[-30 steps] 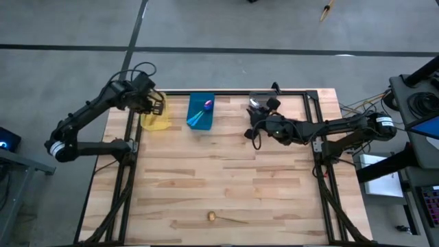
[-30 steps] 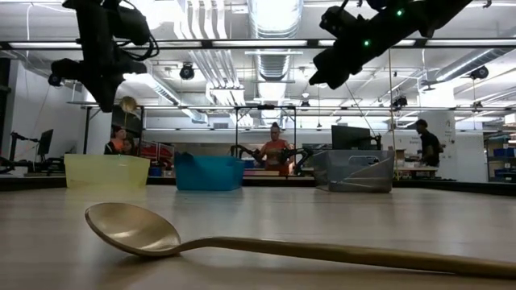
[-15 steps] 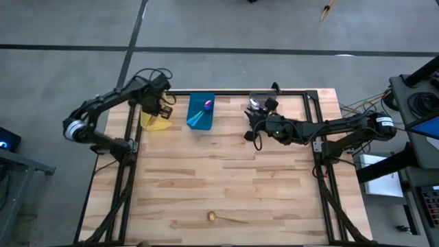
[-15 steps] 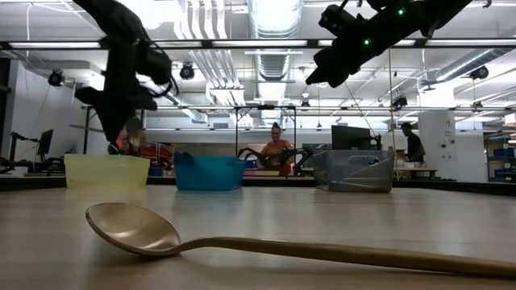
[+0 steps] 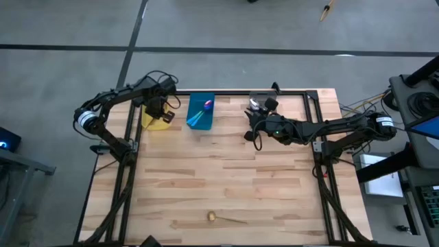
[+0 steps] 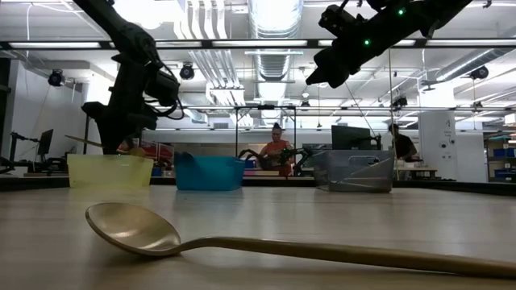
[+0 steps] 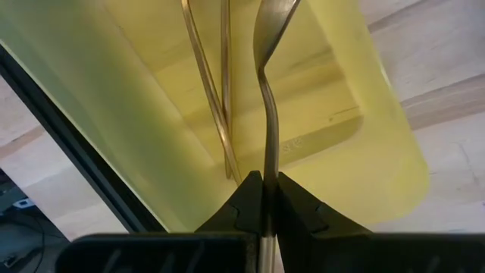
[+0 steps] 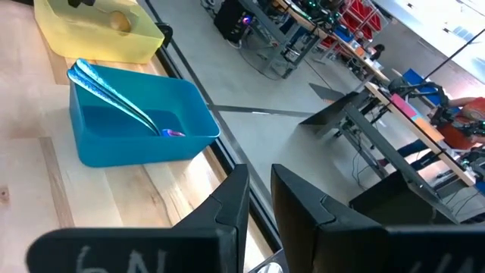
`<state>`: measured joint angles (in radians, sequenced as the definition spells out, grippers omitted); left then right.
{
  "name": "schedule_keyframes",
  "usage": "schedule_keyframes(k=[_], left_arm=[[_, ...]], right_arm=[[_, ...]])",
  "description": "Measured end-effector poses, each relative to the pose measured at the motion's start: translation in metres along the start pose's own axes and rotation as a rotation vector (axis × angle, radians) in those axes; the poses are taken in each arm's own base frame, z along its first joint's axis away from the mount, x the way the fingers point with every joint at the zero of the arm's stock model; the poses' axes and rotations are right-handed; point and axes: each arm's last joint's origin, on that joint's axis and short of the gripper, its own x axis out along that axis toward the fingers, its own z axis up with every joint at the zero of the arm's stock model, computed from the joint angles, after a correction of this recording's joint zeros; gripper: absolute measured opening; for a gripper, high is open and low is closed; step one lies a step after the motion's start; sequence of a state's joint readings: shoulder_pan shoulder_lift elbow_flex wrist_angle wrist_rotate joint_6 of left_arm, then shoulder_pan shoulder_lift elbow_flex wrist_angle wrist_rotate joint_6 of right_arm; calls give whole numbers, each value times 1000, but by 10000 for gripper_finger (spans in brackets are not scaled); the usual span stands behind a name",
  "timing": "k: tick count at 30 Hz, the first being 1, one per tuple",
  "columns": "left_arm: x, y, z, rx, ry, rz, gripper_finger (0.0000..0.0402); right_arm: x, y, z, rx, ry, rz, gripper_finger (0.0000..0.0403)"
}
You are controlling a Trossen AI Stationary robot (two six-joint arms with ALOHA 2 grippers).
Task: Sort silverware by color (type)
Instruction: Put the gold spoon into the yellow bin
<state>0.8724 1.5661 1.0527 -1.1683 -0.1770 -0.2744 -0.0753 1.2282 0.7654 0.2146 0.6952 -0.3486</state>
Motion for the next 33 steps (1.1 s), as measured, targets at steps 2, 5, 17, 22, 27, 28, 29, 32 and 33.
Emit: schedule_keyframes(k=[2, 5, 17, 22, 27, 28, 29, 32, 33], left_arm=[[0, 2, 1, -5, -1, -1, 4], [1, 5, 2, -11, -4, -7, 4], [4, 31, 9, -50, 27, -170, 5], [-1, 33, 13, -97, 2, -188, 5], [-2, 34, 15, -145, -12, -186, 5], [-2, 34, 16, -156, -19, -186, 5], [-2, 34, 16, -170, -22, -183, 5], [-2, 34, 18, -205, -41, -169, 5], [-2, 35, 18, -214, -43, -167, 5]], right_arm=[[0, 0, 0, 0, 0, 0, 47], [0, 0, 0, 0, 0, 0, 47], [0, 3, 1, -2, -35, 95, 47], [0, 3, 1, -3, -34, 95, 47], [0, 3, 1, -3, -34, 95, 47], [0, 3, 1, -3, -34, 95, 47], [0, 3, 1, -3, -34, 95, 47], [0, 3, 1, -2, -34, 95, 47], [0, 3, 1, -2, -34, 95, 47]])
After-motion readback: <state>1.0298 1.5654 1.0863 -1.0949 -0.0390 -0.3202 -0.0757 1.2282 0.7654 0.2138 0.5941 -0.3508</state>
